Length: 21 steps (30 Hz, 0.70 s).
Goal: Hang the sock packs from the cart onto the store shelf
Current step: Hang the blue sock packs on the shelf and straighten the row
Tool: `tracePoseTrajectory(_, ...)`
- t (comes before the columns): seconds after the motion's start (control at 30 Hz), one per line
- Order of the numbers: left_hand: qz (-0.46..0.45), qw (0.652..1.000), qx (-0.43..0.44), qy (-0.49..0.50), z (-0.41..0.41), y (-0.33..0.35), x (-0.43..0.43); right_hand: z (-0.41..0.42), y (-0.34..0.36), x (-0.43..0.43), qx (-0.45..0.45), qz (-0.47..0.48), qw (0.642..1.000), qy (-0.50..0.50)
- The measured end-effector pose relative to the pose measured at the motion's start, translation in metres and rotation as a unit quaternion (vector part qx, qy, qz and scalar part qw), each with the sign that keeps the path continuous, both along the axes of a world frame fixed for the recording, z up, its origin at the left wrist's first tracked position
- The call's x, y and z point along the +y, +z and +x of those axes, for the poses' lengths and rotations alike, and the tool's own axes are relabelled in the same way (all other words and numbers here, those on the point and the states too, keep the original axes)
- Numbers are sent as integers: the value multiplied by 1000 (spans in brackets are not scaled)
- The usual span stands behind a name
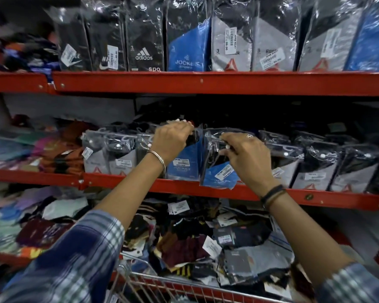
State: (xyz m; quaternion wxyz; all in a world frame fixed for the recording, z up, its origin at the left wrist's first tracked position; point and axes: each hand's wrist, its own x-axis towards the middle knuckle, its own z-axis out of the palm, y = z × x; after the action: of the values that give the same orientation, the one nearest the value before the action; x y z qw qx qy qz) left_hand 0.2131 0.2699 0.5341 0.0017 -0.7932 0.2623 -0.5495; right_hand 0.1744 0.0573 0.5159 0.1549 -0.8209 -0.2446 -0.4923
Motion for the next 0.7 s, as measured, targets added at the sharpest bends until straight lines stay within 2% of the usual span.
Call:
tracePoseTrajectory(0.27,37,999,-8,3,22,-11,11,21,0,20,-14,20,999,21)
tracePoseTrajectory(0.47,21,1000,4,7,29,-22,13,52,-6,31,15,-1,1000,15)
tracePoseTrajectory(0.57,5,999,30,17,34,-23,13,69,-12,34,46,-27,999,-8)
tracePoseTrajectory(0.7,-2,992,119,46,40,-36,7,82,-24,37,123,-49,991,-25)
